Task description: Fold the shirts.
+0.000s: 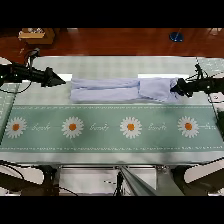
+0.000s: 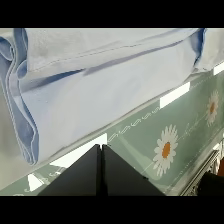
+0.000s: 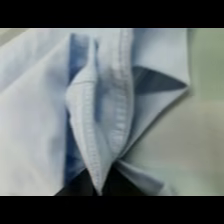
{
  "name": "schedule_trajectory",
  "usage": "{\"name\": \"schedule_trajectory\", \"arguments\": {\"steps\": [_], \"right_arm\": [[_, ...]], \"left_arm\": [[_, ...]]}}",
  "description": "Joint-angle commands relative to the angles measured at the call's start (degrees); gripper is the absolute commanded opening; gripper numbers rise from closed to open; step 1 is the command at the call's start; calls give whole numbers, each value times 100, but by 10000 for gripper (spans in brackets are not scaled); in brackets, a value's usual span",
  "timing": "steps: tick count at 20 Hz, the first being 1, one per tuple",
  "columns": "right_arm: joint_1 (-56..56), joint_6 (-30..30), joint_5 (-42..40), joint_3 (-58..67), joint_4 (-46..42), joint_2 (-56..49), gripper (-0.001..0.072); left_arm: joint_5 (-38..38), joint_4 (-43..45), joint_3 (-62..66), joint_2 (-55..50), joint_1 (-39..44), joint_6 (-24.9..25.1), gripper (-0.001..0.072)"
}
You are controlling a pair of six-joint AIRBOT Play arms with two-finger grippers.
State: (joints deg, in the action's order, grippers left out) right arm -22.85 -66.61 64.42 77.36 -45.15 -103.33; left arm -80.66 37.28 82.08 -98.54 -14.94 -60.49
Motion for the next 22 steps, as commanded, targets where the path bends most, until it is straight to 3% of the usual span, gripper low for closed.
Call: {"name": "schedule_trajectory", "arguments": {"steps": [1,6,9,11,22], "right_arm": [[46,92,118,20,-125,476,19],[46,-26,765,17,-804,1453,19],[46,-227,1130,17,-1215,1928,19],[46,-354,1220,17,-1318,2203,19],[46,-706,1958,17,-1379,3738,19]], "left_arm": [[4,-20,7,44,79,-2,20],[4,-160,4,181,684,-33,20],[70,-931,4,184,1246,-87,20],[372,-1279,4,184,1696,-92,20],[2253,-1362,4,98,4037,-616,21]]}}
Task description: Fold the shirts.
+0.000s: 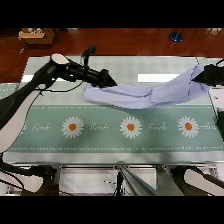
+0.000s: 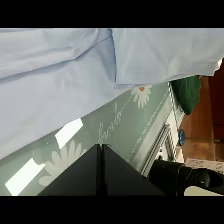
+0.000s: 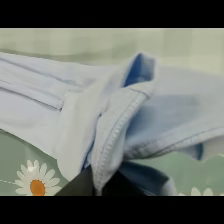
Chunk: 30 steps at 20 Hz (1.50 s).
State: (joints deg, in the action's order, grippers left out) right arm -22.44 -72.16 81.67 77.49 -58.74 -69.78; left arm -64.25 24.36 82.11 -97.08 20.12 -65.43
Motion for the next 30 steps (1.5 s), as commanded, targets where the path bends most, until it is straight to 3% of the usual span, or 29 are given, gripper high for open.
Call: {"name": "schedule_trajectory", "arguments": {"steps": [1,9,18,22,27,30], "right_arm": [[4,-186,304,4,-20,540,19],[4,-553,855,4,-111,1327,19],[4,-673,911,4,-122,1357,19],[4,-671,979,4,-122,1357,19],[4,-667,1134,4,-232,1357,19],[52,-673,1091,4,-210,1357,19]], "left_arm": [[737,-133,2,-96,684,-155,21],[1132,-1447,2,-782,1517,74,21],[1132,-2688,4,-1508,2518,326,21],[1484,-3257,7,-1707,2767,326,20],[1268,-3126,2,-1547,2234,629,18],[1139,-2090,2,-909,1473,621,17]]}}
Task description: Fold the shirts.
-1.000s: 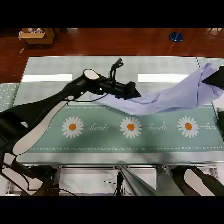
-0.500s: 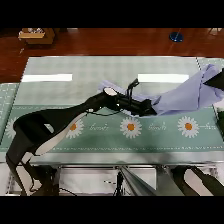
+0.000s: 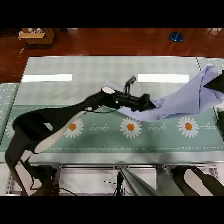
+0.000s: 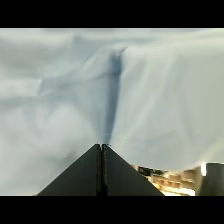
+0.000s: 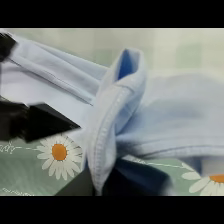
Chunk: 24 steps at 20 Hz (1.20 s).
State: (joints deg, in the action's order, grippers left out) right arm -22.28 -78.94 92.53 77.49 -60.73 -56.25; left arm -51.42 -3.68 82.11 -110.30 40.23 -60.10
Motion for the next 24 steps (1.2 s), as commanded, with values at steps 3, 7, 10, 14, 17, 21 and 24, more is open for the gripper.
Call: {"name": "schedule_trajectory", "arguments": {"steps": [3,7,10,14,17,21,24], "right_arm": [[538,2,-289,-2,-127,-2,19],[1523,-313,-1012,-2,-310,-326,19],[2350,-560,-1578,-2,-391,-870,19],[3447,-960,-2686,0,-413,-1843,20],[4247,-1368,-3810,0,-402,-2594,20],[4931,-1475,-5628,0,546,-3158,440],[4802,-1473,-5327,0,339,-2970,454]], "left_arm": [[-466,1322,2,1204,-1508,90,17],[-1093,1447,2,2310,-2949,90,18],[-1471,1449,2,3077,-3980,92,18],[-2009,1469,2,3829,-4953,92,18],[-2275,1659,0,4155,-5139,92,18],[-2568,2149,0,4282,-4972,90,19],[-2573,2610,-7,4275,-4955,90,18]]}}
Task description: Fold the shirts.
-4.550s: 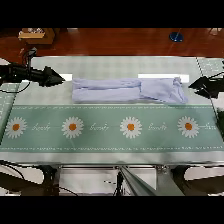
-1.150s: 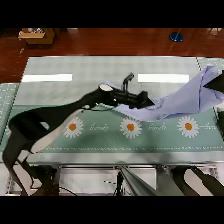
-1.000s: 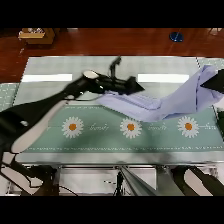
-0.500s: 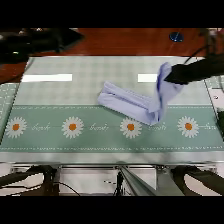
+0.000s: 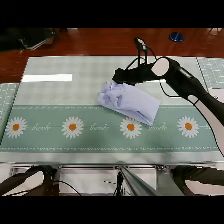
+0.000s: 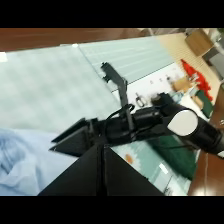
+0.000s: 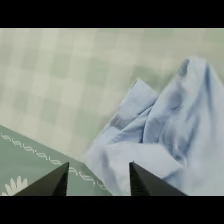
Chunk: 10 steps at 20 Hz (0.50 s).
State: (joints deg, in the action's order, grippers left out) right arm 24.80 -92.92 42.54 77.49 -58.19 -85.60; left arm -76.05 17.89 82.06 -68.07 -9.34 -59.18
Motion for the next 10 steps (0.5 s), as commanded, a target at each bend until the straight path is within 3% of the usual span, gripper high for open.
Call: {"name": "schedule_trajectory", "arguments": {"steps": [1,7,10], "right_arm": [[-59,-74,50,0,-155,81,454],[-1690,-37,3309,0,-2592,957,455],[-2817,197,4011,-219,-2516,1137,457]], "left_arm": [[-109,590,-2,50,2,-4,19],[-116,1349,-2,50,2,-72,19],[-118,1810,-2,50,2,-179,19]]}}
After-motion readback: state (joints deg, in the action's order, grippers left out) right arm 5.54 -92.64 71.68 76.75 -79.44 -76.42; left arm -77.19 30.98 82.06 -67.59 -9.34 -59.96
